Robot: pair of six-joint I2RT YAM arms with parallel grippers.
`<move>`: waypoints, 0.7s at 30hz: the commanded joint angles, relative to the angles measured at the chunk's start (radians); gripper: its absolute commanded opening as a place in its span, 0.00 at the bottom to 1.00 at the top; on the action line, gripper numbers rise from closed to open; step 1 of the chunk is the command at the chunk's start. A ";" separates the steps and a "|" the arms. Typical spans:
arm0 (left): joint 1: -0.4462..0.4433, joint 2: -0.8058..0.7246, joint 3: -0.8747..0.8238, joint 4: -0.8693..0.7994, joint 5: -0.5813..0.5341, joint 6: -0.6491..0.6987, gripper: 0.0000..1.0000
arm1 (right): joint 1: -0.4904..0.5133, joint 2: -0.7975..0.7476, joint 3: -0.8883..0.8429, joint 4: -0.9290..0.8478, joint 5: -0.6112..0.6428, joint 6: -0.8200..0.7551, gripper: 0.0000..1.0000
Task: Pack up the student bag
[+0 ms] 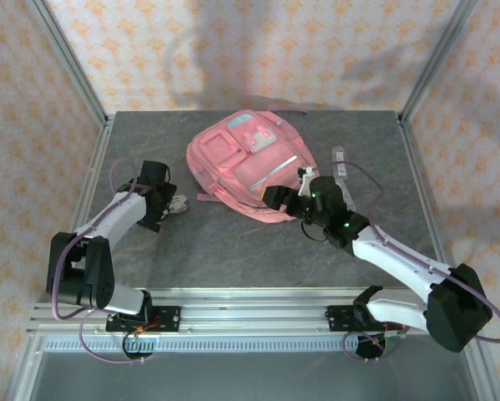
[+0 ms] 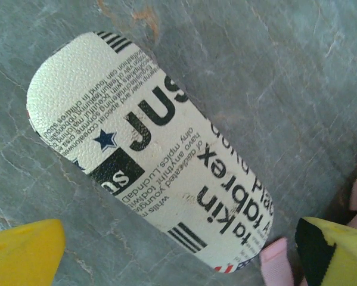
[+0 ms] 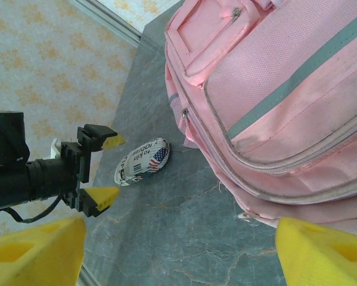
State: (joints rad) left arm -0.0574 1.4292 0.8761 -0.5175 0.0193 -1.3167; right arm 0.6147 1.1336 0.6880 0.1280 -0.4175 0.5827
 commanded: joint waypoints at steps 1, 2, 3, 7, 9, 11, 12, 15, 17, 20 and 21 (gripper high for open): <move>0.035 0.021 0.013 0.046 0.030 -0.075 0.99 | 0.006 -0.038 -0.007 0.014 0.045 0.001 0.82; 0.044 0.040 0.017 0.052 0.045 -0.075 0.99 | 0.005 -0.036 -0.007 0.012 0.049 -0.001 0.82; 0.051 0.059 0.024 0.050 0.057 -0.074 0.99 | 0.005 -0.033 -0.006 0.012 0.050 -0.001 0.82; 0.071 0.137 0.030 0.059 0.090 -0.084 1.00 | 0.005 -0.013 0.001 0.022 0.043 0.002 0.81; 0.074 0.150 0.024 0.084 0.072 -0.096 0.99 | 0.006 -0.009 0.002 0.027 0.037 0.002 0.81; 0.080 0.163 0.009 0.123 0.061 -0.112 0.99 | 0.006 -0.007 0.002 0.024 0.039 0.002 0.81; 0.085 0.173 0.009 0.131 0.058 -0.114 0.99 | 0.006 -0.009 0.001 0.022 0.040 0.001 0.80; 0.102 0.225 0.030 0.127 0.050 -0.097 0.99 | 0.006 -0.013 0.003 0.011 0.046 -0.003 0.80; 0.110 0.260 0.036 0.134 0.069 -0.082 0.96 | 0.005 -0.014 0.003 0.005 0.051 -0.003 0.80; 0.112 0.289 0.030 0.145 0.084 -0.064 0.86 | 0.006 -0.015 -0.001 0.010 0.052 0.002 0.80; 0.113 0.292 0.025 0.153 0.089 -0.058 0.80 | 0.005 -0.013 -0.002 0.012 0.051 0.004 0.80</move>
State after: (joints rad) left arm 0.0360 1.6527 0.9157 -0.4522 0.1013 -1.3865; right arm 0.6147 1.1248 0.6880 0.1280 -0.3882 0.5823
